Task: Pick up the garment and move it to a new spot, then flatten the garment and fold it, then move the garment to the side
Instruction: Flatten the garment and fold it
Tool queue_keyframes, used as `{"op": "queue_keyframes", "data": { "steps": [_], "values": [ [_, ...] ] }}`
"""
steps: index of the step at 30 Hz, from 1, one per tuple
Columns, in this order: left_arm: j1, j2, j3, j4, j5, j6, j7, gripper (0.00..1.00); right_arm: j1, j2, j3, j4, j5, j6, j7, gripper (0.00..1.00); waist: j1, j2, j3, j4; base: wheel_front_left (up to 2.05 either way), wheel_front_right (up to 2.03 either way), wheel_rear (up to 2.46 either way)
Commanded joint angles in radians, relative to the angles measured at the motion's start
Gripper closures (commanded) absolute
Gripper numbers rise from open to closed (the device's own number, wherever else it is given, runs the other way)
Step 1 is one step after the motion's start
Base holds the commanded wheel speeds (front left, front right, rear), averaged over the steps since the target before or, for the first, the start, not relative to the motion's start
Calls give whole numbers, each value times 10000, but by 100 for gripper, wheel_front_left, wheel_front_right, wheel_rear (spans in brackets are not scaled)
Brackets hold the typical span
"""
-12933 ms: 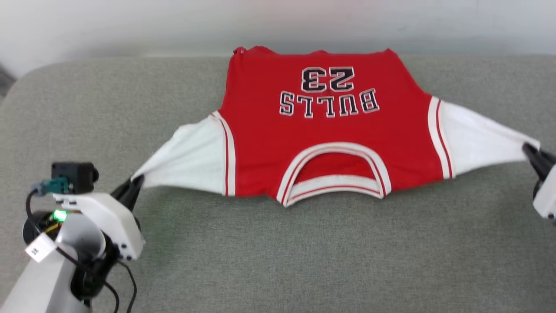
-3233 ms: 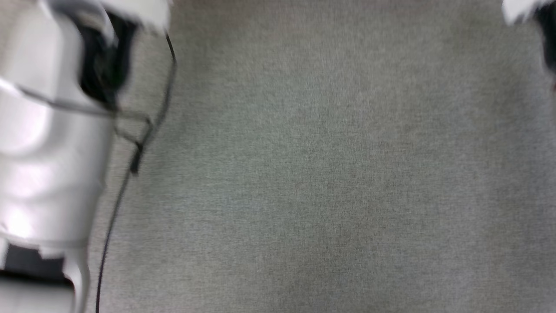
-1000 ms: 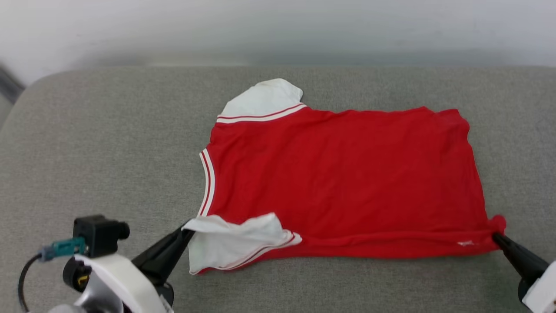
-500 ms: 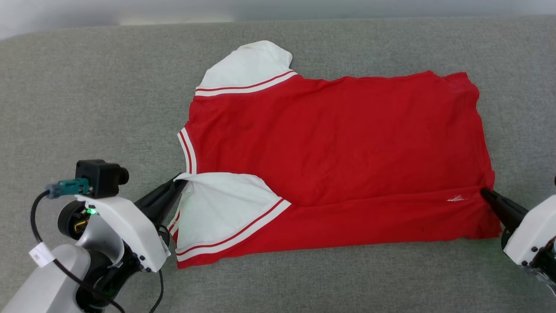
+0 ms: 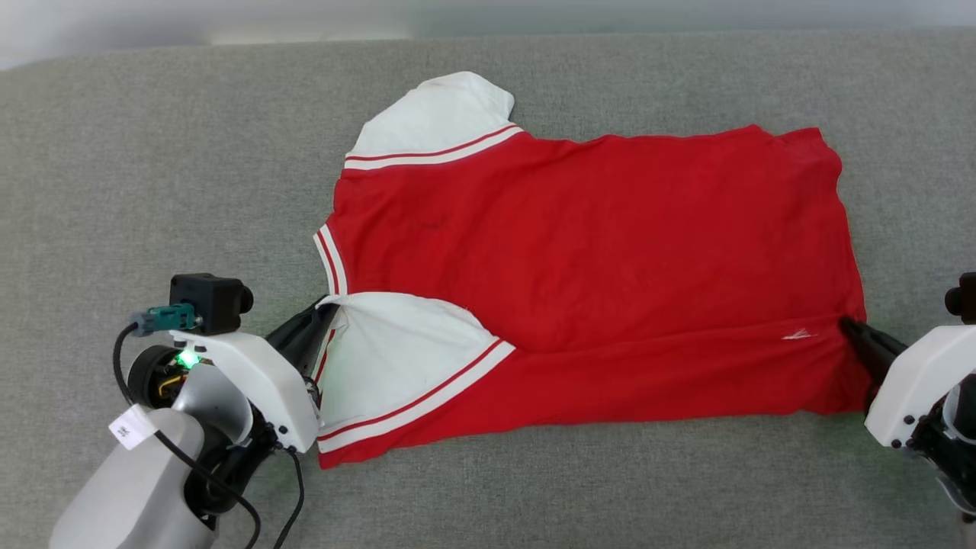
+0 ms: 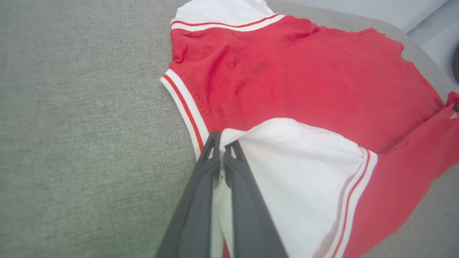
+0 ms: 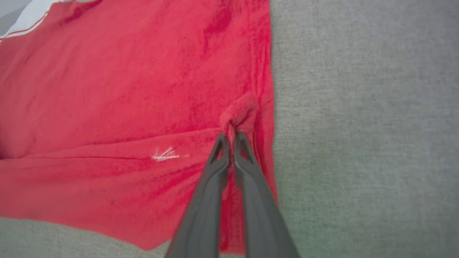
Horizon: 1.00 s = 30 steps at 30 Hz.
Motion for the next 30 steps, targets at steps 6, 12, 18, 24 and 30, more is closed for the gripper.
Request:
{"op": "queue_keyframes", "data": {
  "steps": [6,12,18,24,30],
  "values": [
    [-65,-349,23,576,473,575,-786,0,48,-573,705,-135,-754,-2,-553,0,-1,0,-468,101,0,0,0],
    [794,-310,40,235,842,1668,-936,0,734,-1049,993,-688,-1728,-4,-462,0,-1,0,-951,135,0,0,0],
    [2282,-197,114,-1336,532,2952,-187,0,1657,-337,135,-1477,-2144,-4,563,0,-1,0,-1209,165,0,0,0],
    [3312,154,-264,-2825,522,3828,967,0,2395,426,-669,-2581,-2406,-4,1340,0,-1,0,-1212,177,0,0,0],
    [3438,248,-302,-3144,662,4461,1415,0,2606,788,-851,-3251,-2475,-4,1584,0,-1,0,-1032,21,0,0,0]
  ]
}}
